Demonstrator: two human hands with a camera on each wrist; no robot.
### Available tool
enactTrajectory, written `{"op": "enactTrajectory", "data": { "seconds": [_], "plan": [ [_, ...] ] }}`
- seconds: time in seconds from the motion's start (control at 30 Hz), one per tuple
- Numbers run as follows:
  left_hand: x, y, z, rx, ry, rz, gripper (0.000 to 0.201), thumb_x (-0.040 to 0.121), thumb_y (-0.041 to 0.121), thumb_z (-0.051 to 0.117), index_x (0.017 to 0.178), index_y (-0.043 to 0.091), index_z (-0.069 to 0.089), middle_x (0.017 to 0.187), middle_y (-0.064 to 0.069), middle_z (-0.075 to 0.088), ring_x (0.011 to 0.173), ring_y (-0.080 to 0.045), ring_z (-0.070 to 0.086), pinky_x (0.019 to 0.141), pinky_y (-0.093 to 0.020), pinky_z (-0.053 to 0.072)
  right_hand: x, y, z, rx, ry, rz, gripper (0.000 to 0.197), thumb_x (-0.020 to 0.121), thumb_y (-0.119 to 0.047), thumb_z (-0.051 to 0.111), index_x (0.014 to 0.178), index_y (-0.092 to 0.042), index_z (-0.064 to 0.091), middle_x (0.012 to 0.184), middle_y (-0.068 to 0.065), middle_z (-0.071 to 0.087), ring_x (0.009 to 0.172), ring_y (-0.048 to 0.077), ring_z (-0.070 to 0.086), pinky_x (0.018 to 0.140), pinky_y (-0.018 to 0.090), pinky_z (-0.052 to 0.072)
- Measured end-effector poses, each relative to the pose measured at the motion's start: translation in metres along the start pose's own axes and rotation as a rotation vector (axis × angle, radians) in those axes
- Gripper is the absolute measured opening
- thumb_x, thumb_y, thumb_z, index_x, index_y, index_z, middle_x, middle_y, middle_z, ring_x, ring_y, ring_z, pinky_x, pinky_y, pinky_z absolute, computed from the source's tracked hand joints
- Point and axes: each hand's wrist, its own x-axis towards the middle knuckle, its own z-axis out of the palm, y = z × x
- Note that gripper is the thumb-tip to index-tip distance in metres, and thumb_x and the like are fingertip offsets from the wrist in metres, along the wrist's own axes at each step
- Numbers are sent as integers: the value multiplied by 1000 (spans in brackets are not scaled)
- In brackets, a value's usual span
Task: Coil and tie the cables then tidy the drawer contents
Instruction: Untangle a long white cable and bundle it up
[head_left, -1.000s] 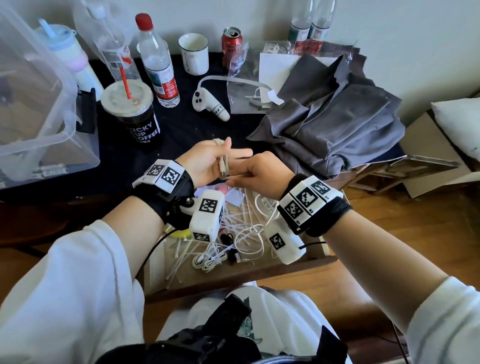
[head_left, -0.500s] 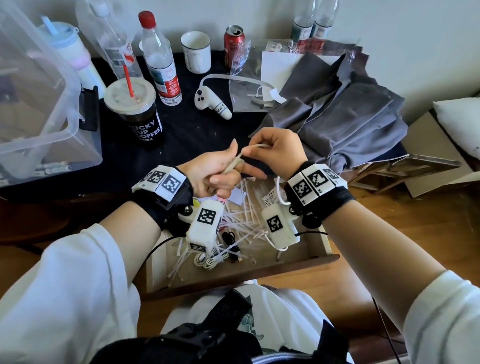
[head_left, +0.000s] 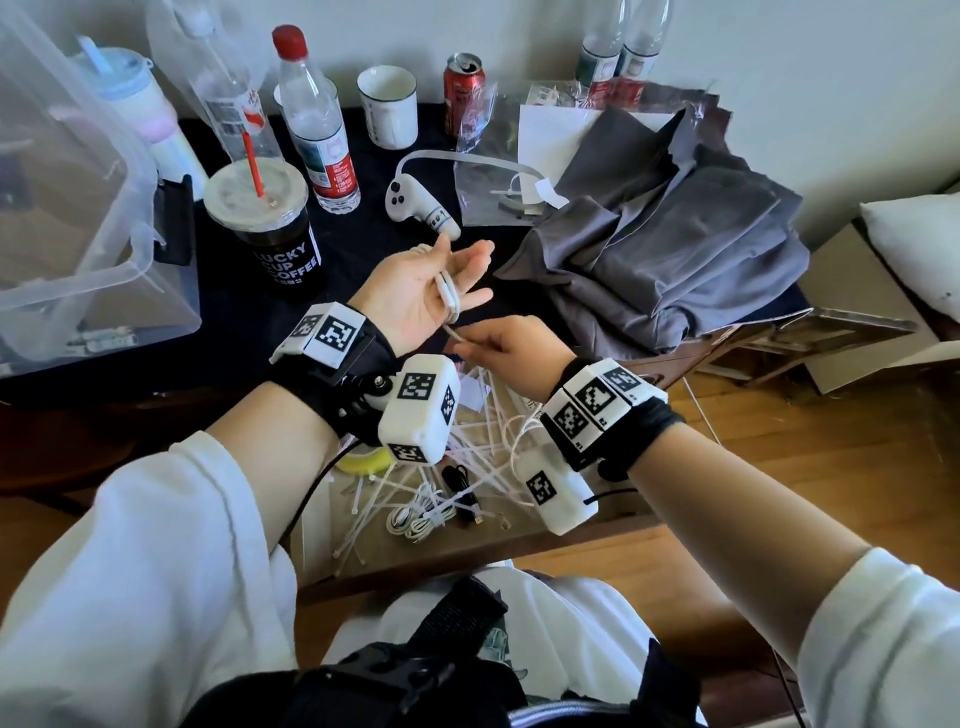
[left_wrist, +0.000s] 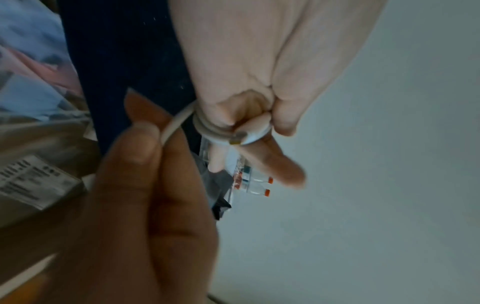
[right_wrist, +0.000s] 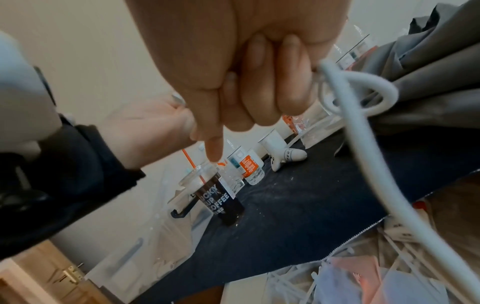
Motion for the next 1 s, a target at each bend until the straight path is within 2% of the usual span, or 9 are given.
{"op": "enactTrajectory", "data": {
  "seconds": [0.13,0.23,0.3,0.43,0.57,0.7,0.87,0.93,1.0],
  "plan": [
    [-2,-6,-10,230,-30,-90,38,104,24,26,111,-6,50,104,-8,72,95,-15,69,84,-33,56,-2,1,-6,-130,16,-52,20,91,-33,57,97,-22,72,74,0,63,72,16,55,78,38,49],
    [-7,-12,-10,364,-16,-203,46,103,21,28,89,-6,62,86,-12,73,75,-17,71,65,-26,57,-2,1,-6,-133,43,-86,20,86,-35,63,105,-35,69,93,-4,71,87,16,62,80,36,51],
    [-10,-16,-9,448,47,-215,40,102,16,33,73,0,54,62,-7,69,53,-13,66,50,-21,52,-2,1,-8,-178,58,-72,16,84,-37,64,98,-34,71,91,-7,70,86,15,62,78,36,51],
    [-14,-20,-10,504,-27,-367,38,102,15,30,78,-4,53,56,-11,65,56,-21,67,62,-31,59,-2,0,-13,-206,124,-78,14,79,-37,69,89,-30,74,77,-14,60,84,11,57,75,31,47],
    [-18,-17,-11,608,-118,-474,44,102,19,21,86,1,58,37,5,41,32,-5,35,41,-18,40,0,4,-24,-193,146,-107,16,78,-39,70,84,-25,74,70,-16,55,79,8,56,74,32,48],
    [-21,-11,-15,397,-231,-588,60,91,46,29,68,9,69,32,9,27,23,-1,24,35,-15,32,1,11,-29,-188,193,-173,21,86,-38,61,92,-21,72,75,-13,55,81,12,55,74,33,46],
    [-20,-7,-6,60,-384,-426,55,95,42,29,73,8,66,34,8,29,26,-4,28,41,-18,42,7,21,-24,-65,234,-86,24,93,-36,47,81,-19,60,67,-10,58,72,15,54,70,32,43],
    [-16,-4,-2,-227,-528,-411,45,99,30,34,96,-4,64,46,-3,42,38,-12,43,62,-24,51,12,22,-19,-70,199,-42,17,93,-28,49,89,-15,59,75,-9,63,77,17,59,74,33,47],
    [-13,4,0,-288,-494,-311,36,98,21,42,117,-5,57,65,-12,58,63,-22,61,83,-13,43,12,21,-16,-85,116,5,7,91,-18,51,92,-15,58,81,-4,63,79,18,59,74,29,45]
  ]
}}
